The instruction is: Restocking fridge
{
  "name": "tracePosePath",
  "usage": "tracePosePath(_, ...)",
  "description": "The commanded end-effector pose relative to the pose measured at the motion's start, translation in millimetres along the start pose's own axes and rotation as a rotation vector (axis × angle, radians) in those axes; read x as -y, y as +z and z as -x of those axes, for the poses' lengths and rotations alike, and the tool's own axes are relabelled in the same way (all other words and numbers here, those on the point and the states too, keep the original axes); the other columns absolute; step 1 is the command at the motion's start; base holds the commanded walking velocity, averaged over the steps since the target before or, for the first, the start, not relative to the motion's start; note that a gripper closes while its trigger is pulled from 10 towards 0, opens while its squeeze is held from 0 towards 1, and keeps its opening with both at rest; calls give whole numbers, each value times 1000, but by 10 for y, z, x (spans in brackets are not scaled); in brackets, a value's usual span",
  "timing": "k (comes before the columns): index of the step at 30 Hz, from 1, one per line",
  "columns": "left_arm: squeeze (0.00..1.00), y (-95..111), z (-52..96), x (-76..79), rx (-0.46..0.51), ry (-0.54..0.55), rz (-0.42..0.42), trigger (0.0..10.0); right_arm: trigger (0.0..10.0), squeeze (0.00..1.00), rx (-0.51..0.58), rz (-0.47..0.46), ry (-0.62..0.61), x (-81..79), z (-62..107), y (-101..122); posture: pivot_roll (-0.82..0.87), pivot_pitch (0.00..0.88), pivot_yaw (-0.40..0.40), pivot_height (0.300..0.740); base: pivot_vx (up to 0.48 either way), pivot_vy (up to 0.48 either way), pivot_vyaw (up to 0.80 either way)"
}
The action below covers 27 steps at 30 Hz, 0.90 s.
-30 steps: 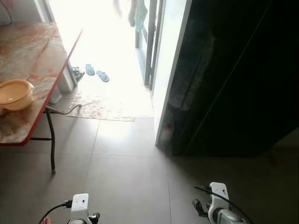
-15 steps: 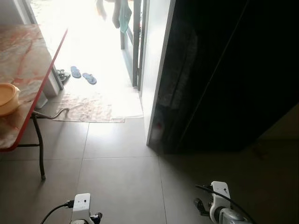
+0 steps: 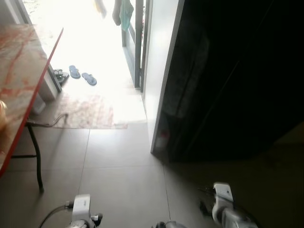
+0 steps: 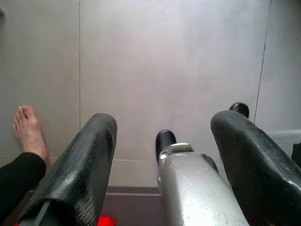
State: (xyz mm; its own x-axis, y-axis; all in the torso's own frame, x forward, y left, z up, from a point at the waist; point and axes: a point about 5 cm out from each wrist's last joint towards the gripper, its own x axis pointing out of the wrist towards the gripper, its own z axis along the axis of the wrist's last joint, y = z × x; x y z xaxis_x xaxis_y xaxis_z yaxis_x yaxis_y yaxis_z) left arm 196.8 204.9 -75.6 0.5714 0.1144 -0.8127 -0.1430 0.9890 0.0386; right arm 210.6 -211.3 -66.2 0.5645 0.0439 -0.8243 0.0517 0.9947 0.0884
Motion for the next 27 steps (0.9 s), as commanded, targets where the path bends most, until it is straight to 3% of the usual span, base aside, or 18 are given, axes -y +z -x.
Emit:
tracePosePath(1,0,-103,16,-67,-36,19,6,10000,10000,0,-6,21,7,-15,-2,-16,-113,97,-74,740,0,0,800)
tracePosePath(27,0,-123,21,-87,-40,12,-29,10000,10000,0,-19,15,21,-48,-5,-65,-106,30,-35,740,0,0,767)
